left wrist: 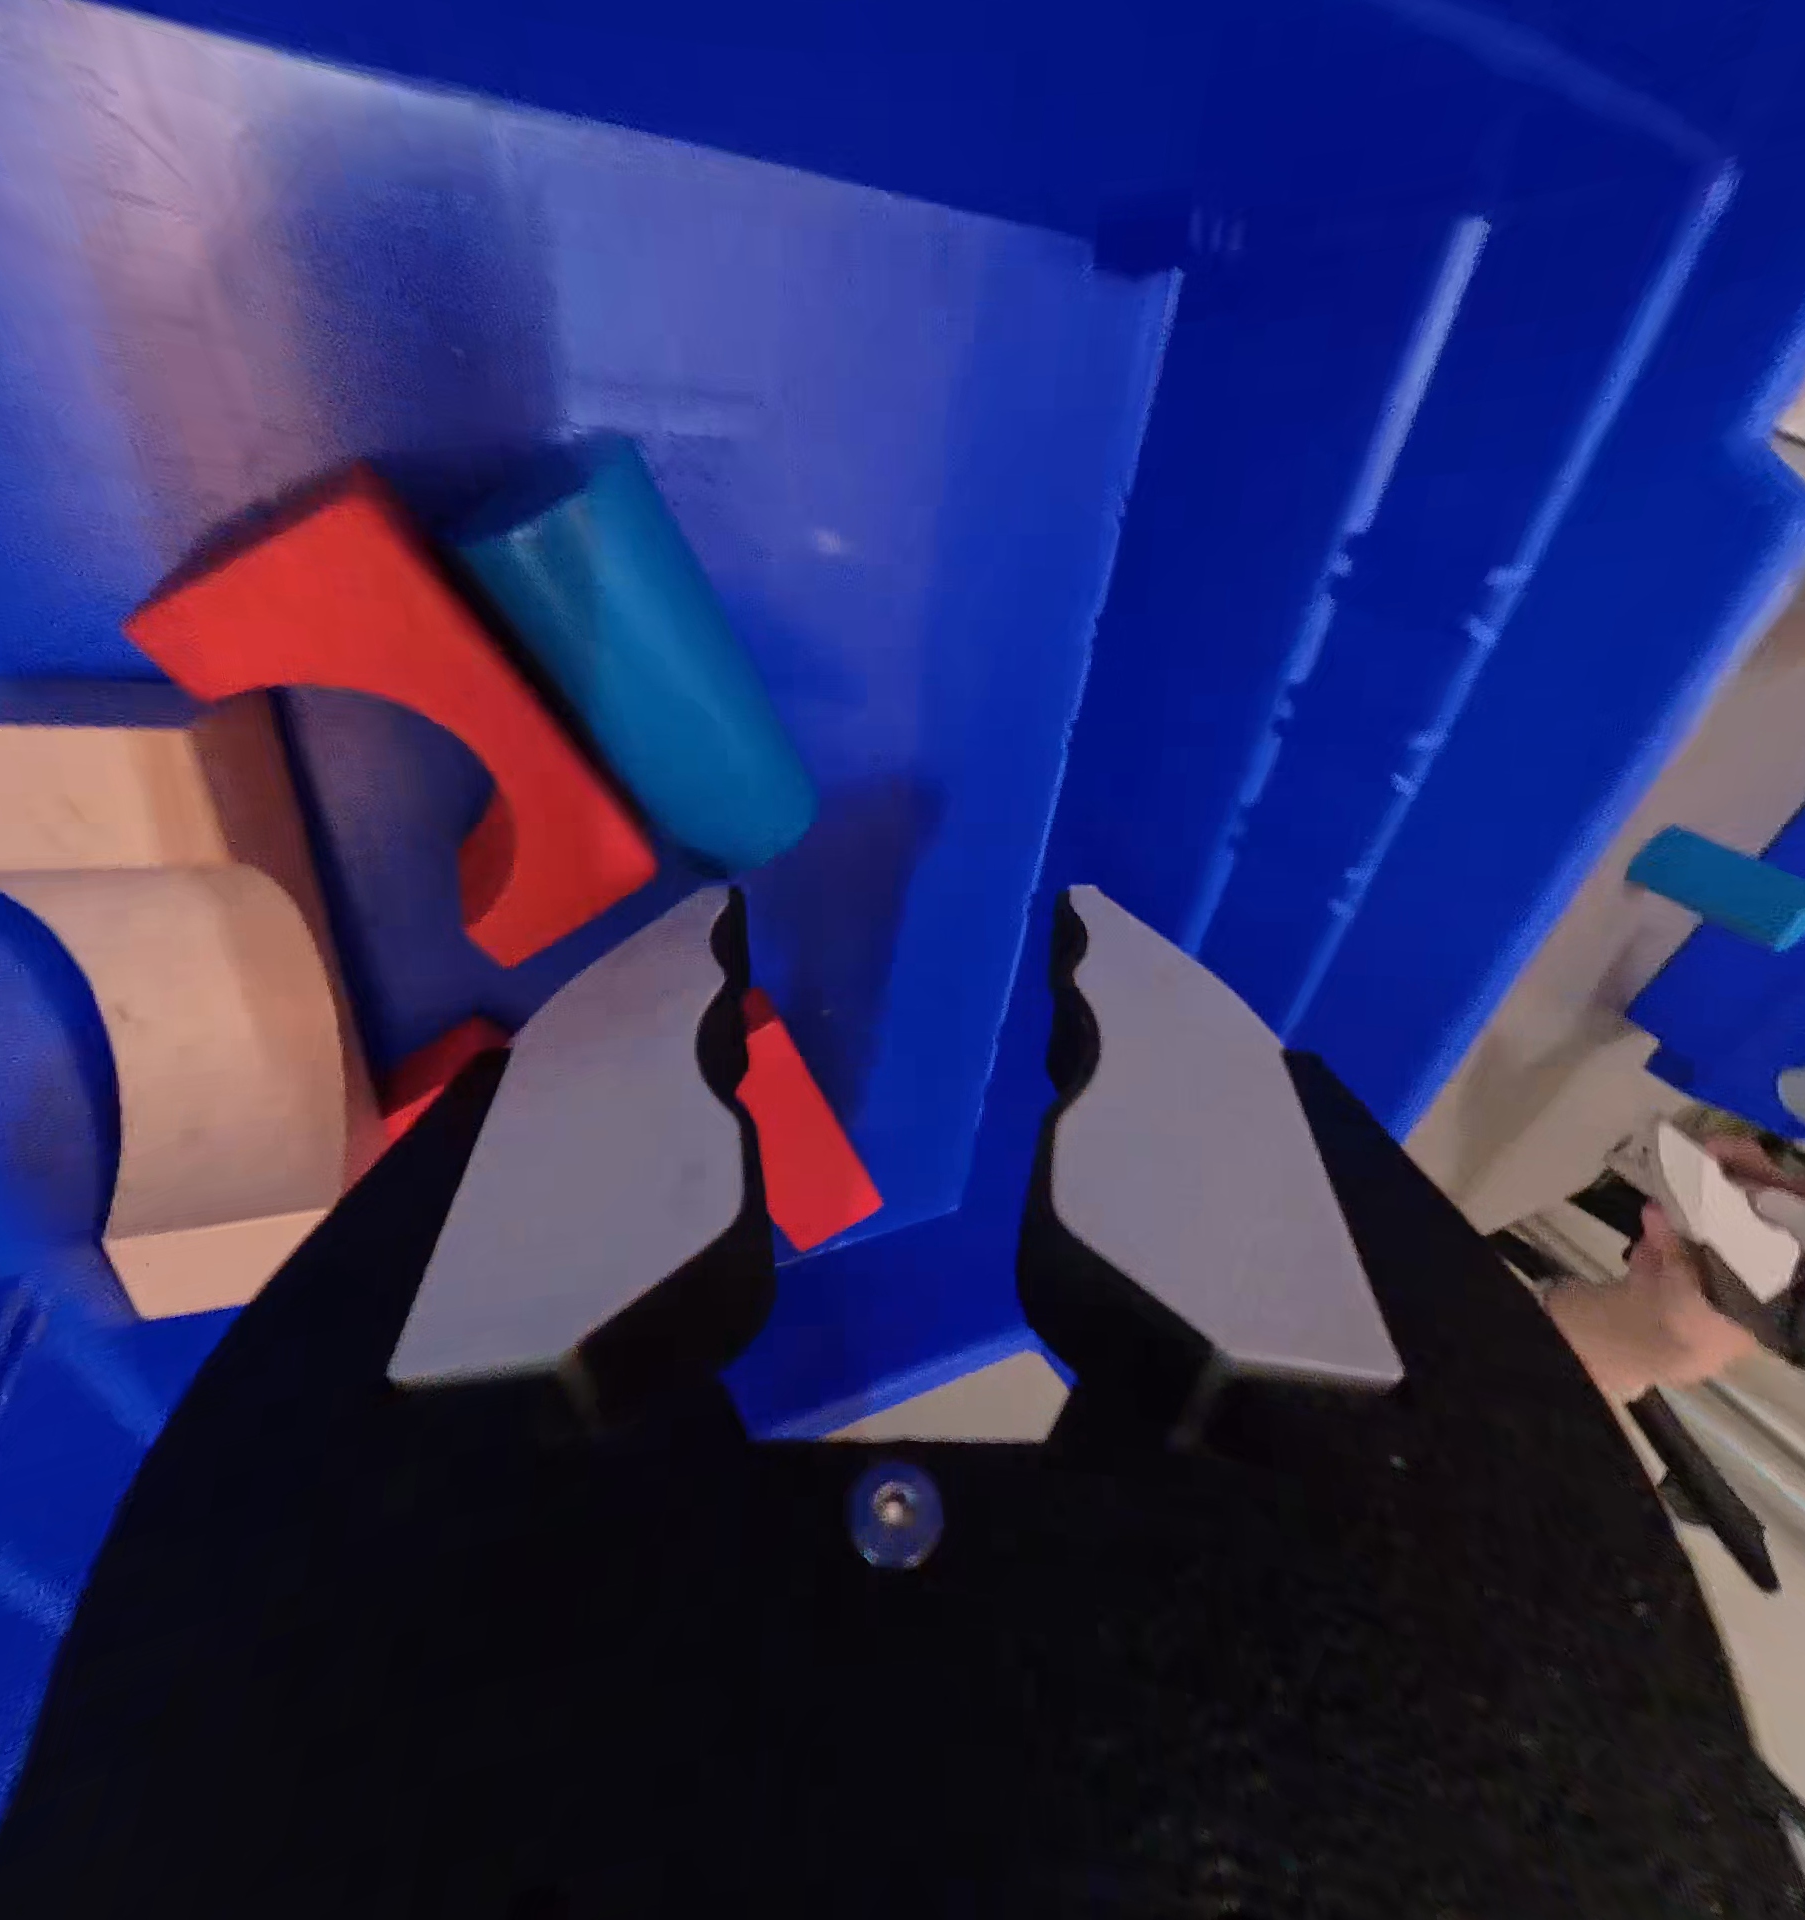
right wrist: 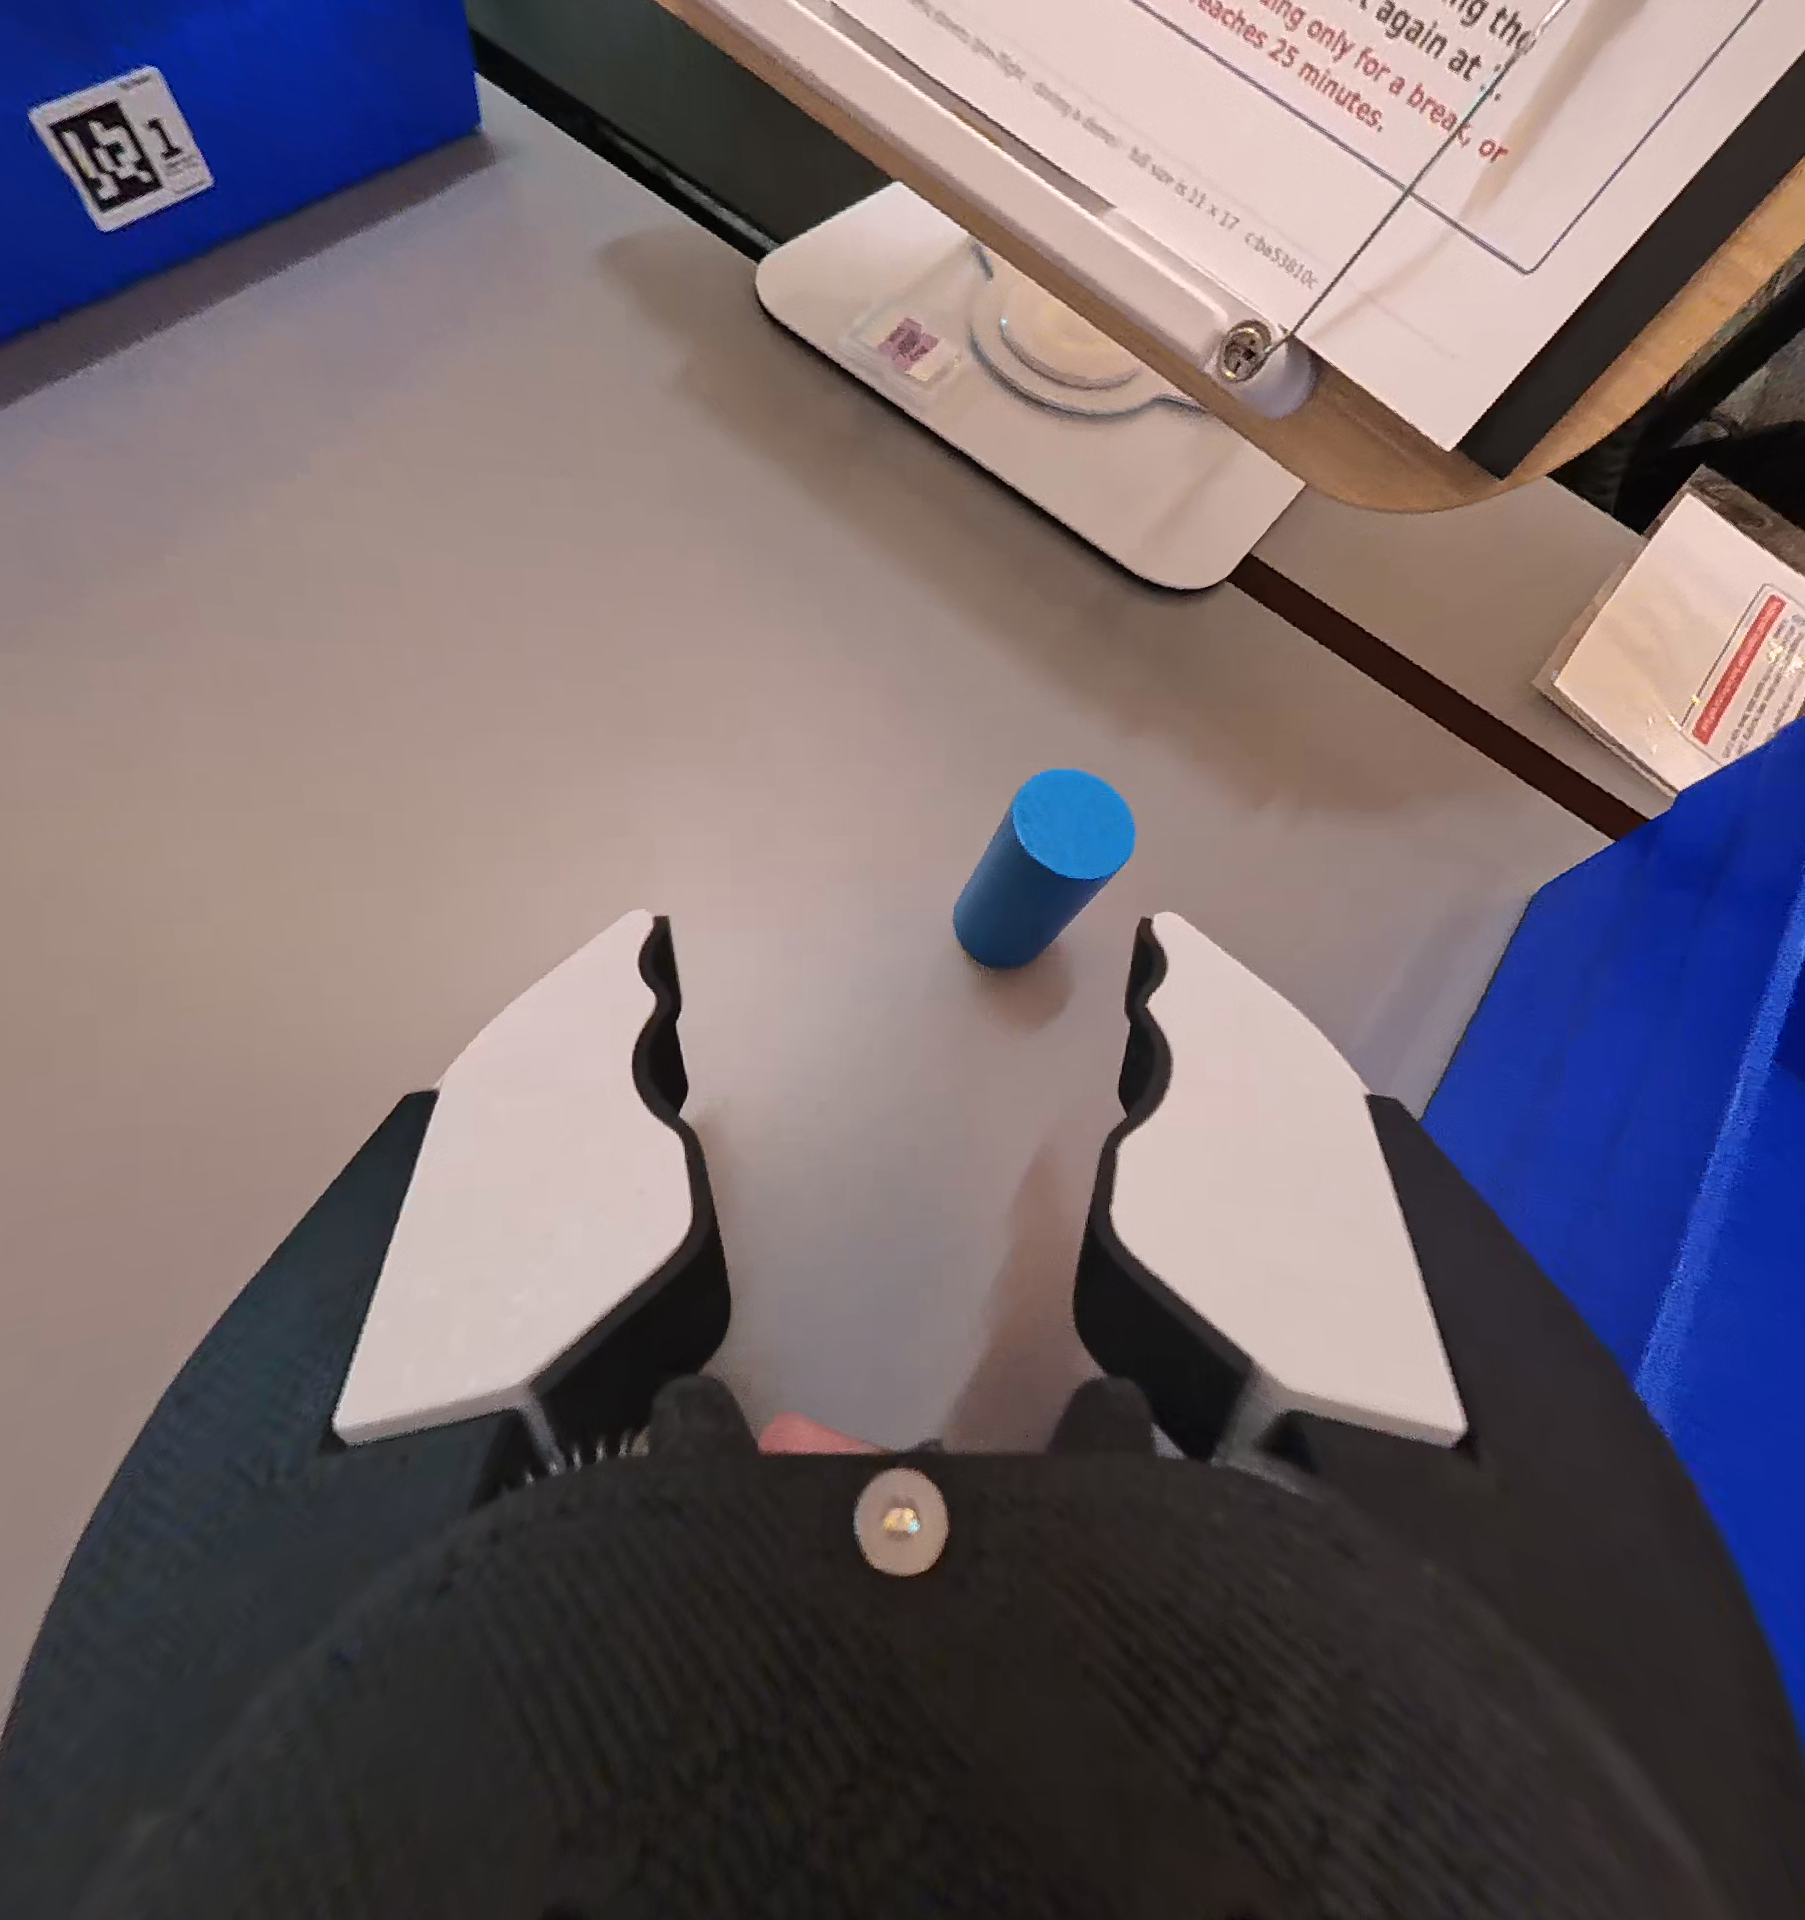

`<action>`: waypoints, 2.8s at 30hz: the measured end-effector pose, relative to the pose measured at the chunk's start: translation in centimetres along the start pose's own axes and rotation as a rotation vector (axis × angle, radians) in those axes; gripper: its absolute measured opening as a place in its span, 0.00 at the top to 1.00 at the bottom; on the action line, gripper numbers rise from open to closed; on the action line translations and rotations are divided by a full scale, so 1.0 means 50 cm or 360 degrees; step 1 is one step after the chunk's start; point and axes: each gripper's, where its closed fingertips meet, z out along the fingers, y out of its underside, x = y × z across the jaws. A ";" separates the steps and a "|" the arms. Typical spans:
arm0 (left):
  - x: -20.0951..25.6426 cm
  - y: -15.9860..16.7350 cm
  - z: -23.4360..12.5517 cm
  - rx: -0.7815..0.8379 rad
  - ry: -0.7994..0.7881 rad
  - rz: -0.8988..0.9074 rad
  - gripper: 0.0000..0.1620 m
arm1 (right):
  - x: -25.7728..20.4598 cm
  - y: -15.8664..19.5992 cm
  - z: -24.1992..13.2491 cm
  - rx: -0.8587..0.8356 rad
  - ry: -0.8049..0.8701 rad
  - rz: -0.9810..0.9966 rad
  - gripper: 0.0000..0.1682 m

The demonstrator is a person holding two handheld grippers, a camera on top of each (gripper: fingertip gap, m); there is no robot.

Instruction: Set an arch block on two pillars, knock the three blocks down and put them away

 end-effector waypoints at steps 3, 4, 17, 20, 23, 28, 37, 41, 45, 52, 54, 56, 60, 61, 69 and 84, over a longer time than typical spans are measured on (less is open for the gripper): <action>-0.017 -0.015 0.009 0.0002 -0.0098 -0.0041 0.67 | -0.013 0.002 -0.013 0.0010 -0.0022 -0.0029 0.51; -0.021 -0.021 0.008 0.0009 -0.0127 -0.0046 0.67 | -0.016 0.002 -0.017 0.0015 -0.0029 -0.0035 0.51; -0.070 -0.100 0.023 0.0205 -0.0447 -0.0080 0.81 | -0.045 0.003 -0.028 0.0039 -0.0129 -0.0034 0.51; -0.072 -0.101 0.035 0.0224 -0.0499 -0.0059 0.80 | -0.047 0.001 -0.030 0.0048 -0.0134 -0.0035 0.51; -0.079 -0.094 0.043 0.0170 -0.0583 -0.0013 0.80 | -0.051 -0.001 -0.033 0.0059 -0.0142 -0.0043 0.52; -0.080 -0.094 0.043 0.0161 -0.0627 0.0096 0.79 | -0.044 0.006 -0.037 0.0063 -0.0136 -0.0024 0.52; -0.059 -0.085 0.026 0.0342 -0.0601 0.0466 0.80 | -0.051 -0.003 -0.051 0.0102 -0.0147 -0.0050 0.53; -0.011 -0.065 -0.032 0.0584 -0.0460 0.0620 0.79 | -0.058 -0.025 -0.063 0.0165 -0.0192 -0.0068 0.53; 0.059 -0.018 -0.110 0.0852 -0.0312 0.0881 0.80 | -0.081 -0.072 -0.080 0.0314 -0.0329 -0.0042 0.53; 0.197 0.122 -0.192 0.1184 0.0031 0.1468 0.80 | -0.163 -0.202 -0.119 0.0609 -0.0696 -0.0067 0.52; 0.237 0.169 -0.195 0.1230 0.0146 0.1613 0.80 | -0.192 -0.246 -0.127 0.0682 -0.0780 -0.0124 0.54; 0.276 0.216 -0.188 0.1248 0.0263 0.1758 0.80 | -0.221 -0.287 -0.128 0.0725 -0.0844 -0.0187 0.56; 0.352 0.307 -0.164 0.1269 0.0531 0.2012 0.80 | -0.278 -0.358 -0.121 0.0775 -0.1003 -0.0280 0.58; 0.367 0.325 -0.158 0.1272 0.0580 0.2056 0.80 | -0.289 -0.376 -0.120 0.0811 -0.1034 -0.0293 0.58; 0.429 0.406 -0.116 0.1268 0.0731 0.2264 0.80 | -0.362 -0.406 -0.128 0.0884 -0.1330 -0.0391 0.69; 0.460 0.438 -0.099 0.1259 0.0865 0.2360 0.80 | -0.382 -0.373 -0.118 0.0850 -0.1383 -0.0441 0.78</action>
